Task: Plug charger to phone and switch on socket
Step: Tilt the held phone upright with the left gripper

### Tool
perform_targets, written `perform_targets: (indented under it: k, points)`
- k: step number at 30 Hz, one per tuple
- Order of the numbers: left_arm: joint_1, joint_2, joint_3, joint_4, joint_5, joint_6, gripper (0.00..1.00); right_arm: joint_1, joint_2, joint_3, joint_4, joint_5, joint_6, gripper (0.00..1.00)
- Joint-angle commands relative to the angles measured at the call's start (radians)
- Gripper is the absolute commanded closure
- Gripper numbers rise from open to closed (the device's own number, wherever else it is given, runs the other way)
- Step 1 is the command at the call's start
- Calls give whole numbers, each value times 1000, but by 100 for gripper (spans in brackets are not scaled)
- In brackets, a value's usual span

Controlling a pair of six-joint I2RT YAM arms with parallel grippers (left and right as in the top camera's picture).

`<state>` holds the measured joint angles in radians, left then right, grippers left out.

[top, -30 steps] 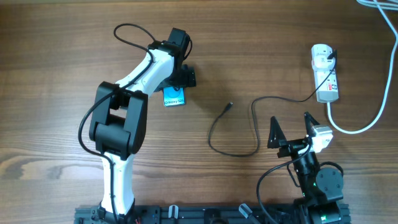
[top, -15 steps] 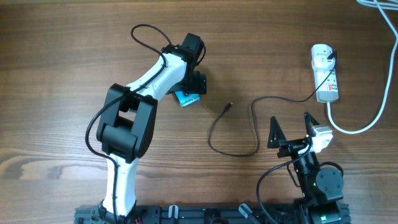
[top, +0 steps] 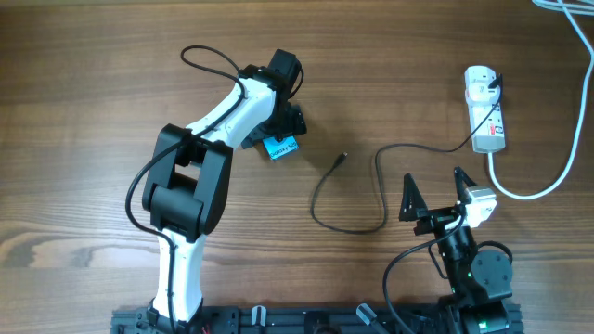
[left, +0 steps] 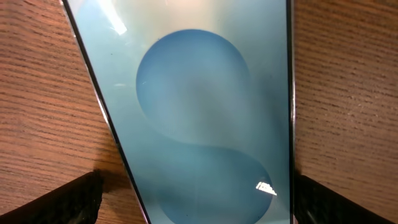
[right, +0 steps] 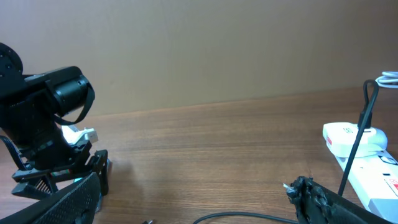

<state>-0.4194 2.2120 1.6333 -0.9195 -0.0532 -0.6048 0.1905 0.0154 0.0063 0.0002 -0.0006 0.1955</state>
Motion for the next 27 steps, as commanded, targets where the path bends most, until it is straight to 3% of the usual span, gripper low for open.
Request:
perform_targets:
  k: [1, 3, 6, 13, 17, 20, 24, 27]
  points:
    - [0, 69, -46, 1, 19, -15, 5, -5, -6, -1, 6, -10, -10, 0]
    - [-5, 69, -46, 2, 59, 39, 7, -5, -6, -1, 6, -10, -10, 0]
    - [-29, 69, -46, -1, 163, 216, 8, -5, -6, -1, 6, -10, -10, 0]
    - [-84, 69, -46, -39, 169, 241, 13, -5, -6, -1, 6, -10, -10, 0]
    - [-122, 69, -46, -97, 176, 337, 13, -5, -6, -1, 6, -10, -10, 0]
    - [-130, 69, -46, -139, 157, 340, 0, -5, -6, -1, 6, -10, -10, 0]
    - [-107, 69, -46, -128, 142, 329, 0, -5, -6, -1, 6, -10, -10, 0]
    - [-78, 69, -46, -77, 142, 250, 0, -5, -6, -1, 6, -10, -10, 0]
